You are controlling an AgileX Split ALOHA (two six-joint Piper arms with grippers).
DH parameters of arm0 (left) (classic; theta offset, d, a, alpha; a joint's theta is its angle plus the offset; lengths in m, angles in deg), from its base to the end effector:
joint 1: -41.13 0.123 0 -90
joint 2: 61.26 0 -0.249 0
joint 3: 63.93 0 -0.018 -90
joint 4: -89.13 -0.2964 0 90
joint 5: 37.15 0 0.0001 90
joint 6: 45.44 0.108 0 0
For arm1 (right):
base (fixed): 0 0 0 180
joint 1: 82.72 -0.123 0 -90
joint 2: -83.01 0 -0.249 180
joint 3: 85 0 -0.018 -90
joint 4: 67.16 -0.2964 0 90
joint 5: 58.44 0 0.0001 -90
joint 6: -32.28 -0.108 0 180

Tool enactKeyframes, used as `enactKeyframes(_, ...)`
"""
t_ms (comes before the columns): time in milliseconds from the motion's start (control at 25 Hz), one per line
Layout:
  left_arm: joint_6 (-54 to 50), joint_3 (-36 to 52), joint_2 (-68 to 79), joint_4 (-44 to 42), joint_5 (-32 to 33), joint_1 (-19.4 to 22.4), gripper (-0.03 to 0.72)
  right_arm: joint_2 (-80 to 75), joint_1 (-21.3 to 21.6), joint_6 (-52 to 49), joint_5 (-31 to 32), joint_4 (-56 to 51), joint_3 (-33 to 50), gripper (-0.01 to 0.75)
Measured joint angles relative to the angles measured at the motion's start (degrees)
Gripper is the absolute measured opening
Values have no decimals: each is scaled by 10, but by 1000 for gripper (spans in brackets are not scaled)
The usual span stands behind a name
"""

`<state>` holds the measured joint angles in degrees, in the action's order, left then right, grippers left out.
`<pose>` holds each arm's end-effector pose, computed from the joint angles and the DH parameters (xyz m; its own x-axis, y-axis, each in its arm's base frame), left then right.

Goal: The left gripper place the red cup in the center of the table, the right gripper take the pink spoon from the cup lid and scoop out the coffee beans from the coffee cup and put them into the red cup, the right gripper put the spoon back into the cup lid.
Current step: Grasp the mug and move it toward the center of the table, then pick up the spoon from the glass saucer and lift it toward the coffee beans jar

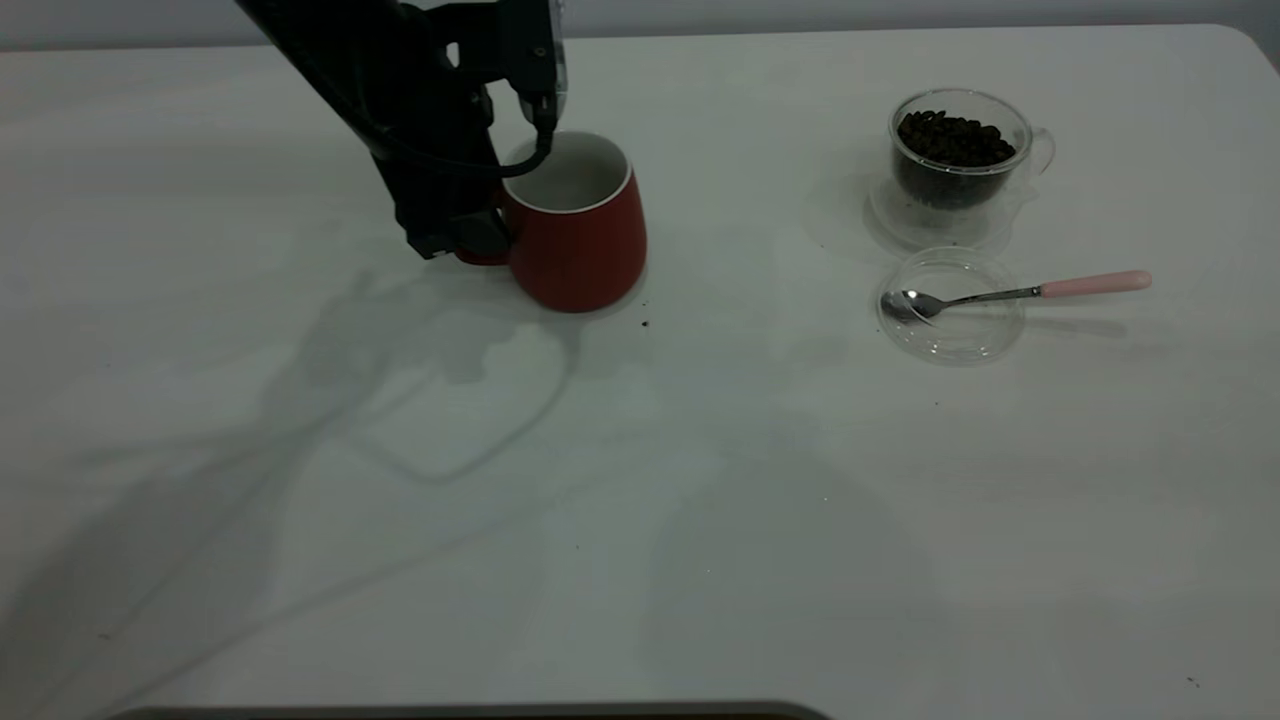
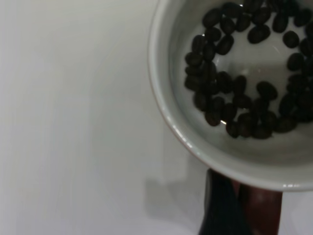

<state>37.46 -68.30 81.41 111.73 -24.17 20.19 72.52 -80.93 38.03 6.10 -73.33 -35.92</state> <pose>0.4280 -0.1738 -0.0289 -0.0498 0.9504 -0.3069 0.9015 0.1751 0.3959 0.0910 0.0076 0.2738 -0.5552 -0.0363 -0.8309 -0.0794 0.9968 0.0095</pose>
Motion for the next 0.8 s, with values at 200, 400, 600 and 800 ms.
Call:
enactKeyframes(200, -5, 0, -1, 2, 4, 0, 505, 0, 0, 0, 0, 0, 0, 239)
enactKeyframes(400, -32, 0, -32, -18, 71, 1, 505, 0, 0, 0, 0, 0, 0, 239)
enactKeyframes(600, -132, 0, -88, -87, 108, 6, 505, 0, 0, 0, 0, 0, 0, 239)
enactKeyframes(800, -281, 0, -161, -200, 184, 10, 505, 0, 0, 0, 0, 0, 0, 239)
